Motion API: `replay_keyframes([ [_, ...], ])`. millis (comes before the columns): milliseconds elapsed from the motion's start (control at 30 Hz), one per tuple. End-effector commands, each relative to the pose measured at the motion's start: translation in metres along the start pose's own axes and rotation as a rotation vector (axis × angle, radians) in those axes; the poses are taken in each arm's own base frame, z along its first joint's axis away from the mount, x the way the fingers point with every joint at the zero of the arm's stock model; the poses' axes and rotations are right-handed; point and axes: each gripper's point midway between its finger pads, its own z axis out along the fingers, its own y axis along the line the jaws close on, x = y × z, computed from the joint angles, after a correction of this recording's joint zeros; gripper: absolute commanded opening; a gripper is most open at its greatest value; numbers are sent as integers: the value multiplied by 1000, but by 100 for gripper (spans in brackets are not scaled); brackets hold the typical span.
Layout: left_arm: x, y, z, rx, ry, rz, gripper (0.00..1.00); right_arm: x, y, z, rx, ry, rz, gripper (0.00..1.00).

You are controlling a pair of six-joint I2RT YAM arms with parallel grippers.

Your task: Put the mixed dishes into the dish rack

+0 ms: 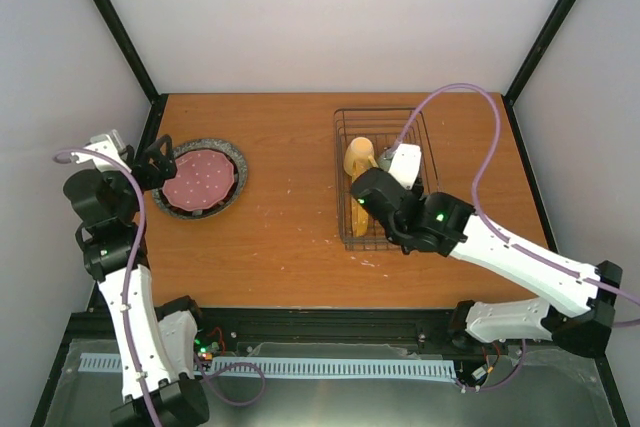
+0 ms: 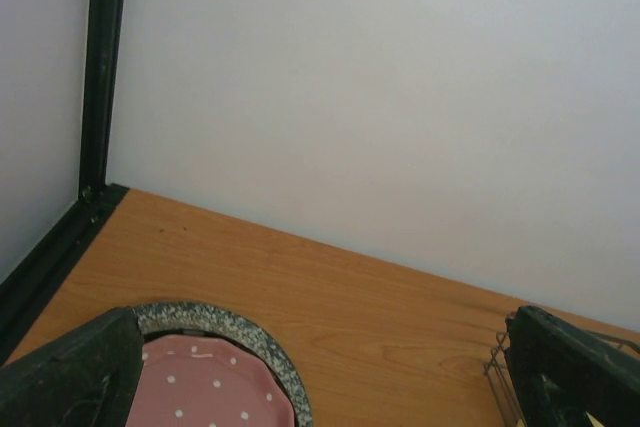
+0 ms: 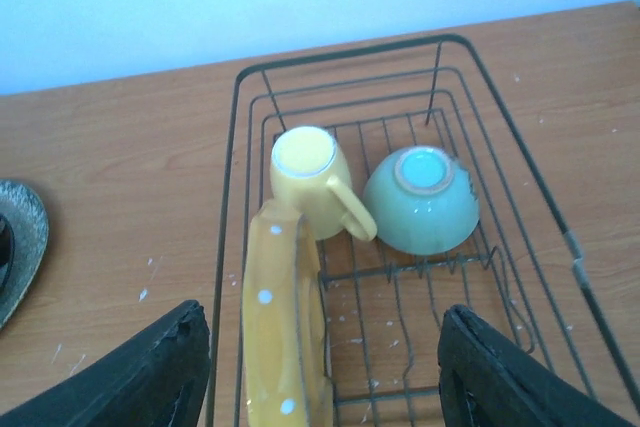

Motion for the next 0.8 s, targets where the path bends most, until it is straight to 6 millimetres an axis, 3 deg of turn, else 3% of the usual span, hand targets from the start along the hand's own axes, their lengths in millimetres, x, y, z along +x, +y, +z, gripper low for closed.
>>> replay_keyframes([
  [0,2,-5,5,31,44,-48,100,-34,-14,-10,-20,-62,53,62],
  [133,20,8,17,-8,142,-121,98,-48,-8,-5,-81,-54,31,62],
  [267,39,12,25,12,223,-185,89,-55,14,7,-158,-8,-45,62],
  [500,51,35,22,21,295,-273,67,-48,50,24,-272,66,-128,62],
  [633,79,56,25,-32,377,-309,55,-43,63,32,-346,92,-125,62],
  [767,94,71,28,-76,399,-322,54,-36,79,38,-401,128,-156,62],
])
